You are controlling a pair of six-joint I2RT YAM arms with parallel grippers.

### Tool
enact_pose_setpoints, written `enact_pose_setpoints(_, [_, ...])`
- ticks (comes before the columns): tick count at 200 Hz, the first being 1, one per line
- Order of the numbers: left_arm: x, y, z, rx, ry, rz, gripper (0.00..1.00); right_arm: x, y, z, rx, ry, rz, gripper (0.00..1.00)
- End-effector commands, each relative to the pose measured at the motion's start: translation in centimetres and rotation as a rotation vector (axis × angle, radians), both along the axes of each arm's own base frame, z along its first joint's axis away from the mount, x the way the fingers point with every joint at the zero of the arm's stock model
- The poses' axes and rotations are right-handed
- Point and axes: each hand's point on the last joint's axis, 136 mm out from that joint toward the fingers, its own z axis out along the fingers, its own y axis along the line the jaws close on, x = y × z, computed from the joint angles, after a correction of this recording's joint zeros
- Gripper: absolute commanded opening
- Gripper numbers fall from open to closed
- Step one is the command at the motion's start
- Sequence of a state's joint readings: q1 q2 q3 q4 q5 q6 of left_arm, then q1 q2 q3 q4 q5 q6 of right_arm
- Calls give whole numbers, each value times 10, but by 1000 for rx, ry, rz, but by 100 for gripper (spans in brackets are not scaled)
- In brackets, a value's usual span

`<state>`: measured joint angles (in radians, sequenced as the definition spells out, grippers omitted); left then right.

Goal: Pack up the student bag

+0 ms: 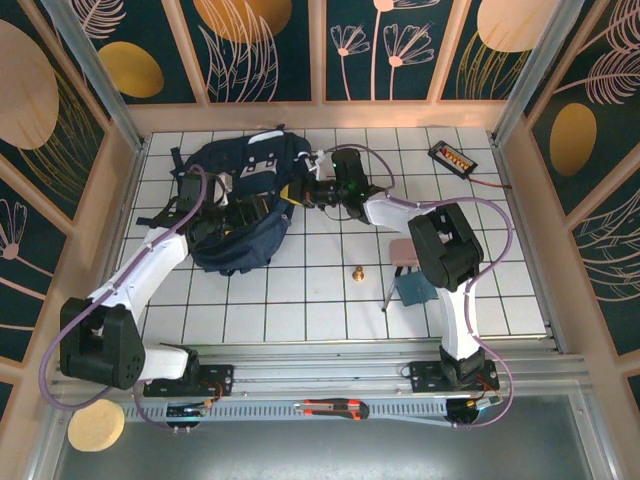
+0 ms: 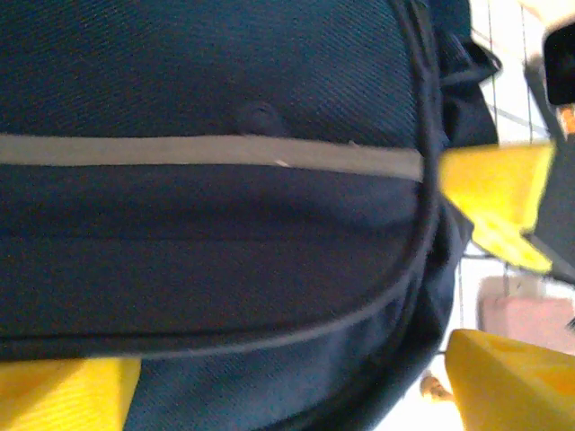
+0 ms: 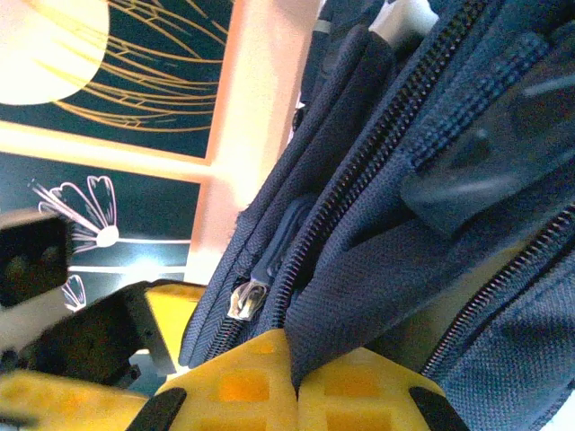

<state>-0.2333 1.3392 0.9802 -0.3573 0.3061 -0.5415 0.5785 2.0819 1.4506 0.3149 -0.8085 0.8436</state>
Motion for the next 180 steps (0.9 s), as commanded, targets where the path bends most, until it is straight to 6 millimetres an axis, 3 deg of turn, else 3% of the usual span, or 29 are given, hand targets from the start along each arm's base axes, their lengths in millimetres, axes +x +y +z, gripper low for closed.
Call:
enact_pose_setpoints(1, [-8,8,13,155,-120,-124,86,-8,7,69,11,-95,25,0])
enact_pose_setpoints(19, [-11,6,22,217,-185,-193,86,-9,10,82,-3,-112,28,0])
enact_pose_setpoints(40, [-6,8,20,327,-176,-230,83,-14,15,98,12,-122,38,0])
enact_pose_setpoints(76, [0,-18,31,419,-237,-346,81,-20,22,106,0,-119,44,0])
enact_pose_setpoints(88, [3,-16,25,453,-215,-351,76,-20,23,108,-2,-119,41,0])
enact_pose_setpoints(105, [3,-15,15,474,-179,-368,53,-21,23,113,0,-126,40,0])
enact_pose_setpoints(116, [1,-14,13,482,-171,-379,46,-21,23,114,-5,-128,36,0])
enact_pose_setpoints(129, [-3,-15,12,483,-173,-405,47,-21,23,115,-8,-128,32,0])
enact_pose_setpoints(161, [-23,-18,0,456,-145,-476,69,-20,26,117,-9,-132,34,0])
enact_pose_setpoints(180, [-29,-17,-9,456,-135,-484,70,-23,31,122,-4,-143,39,0])
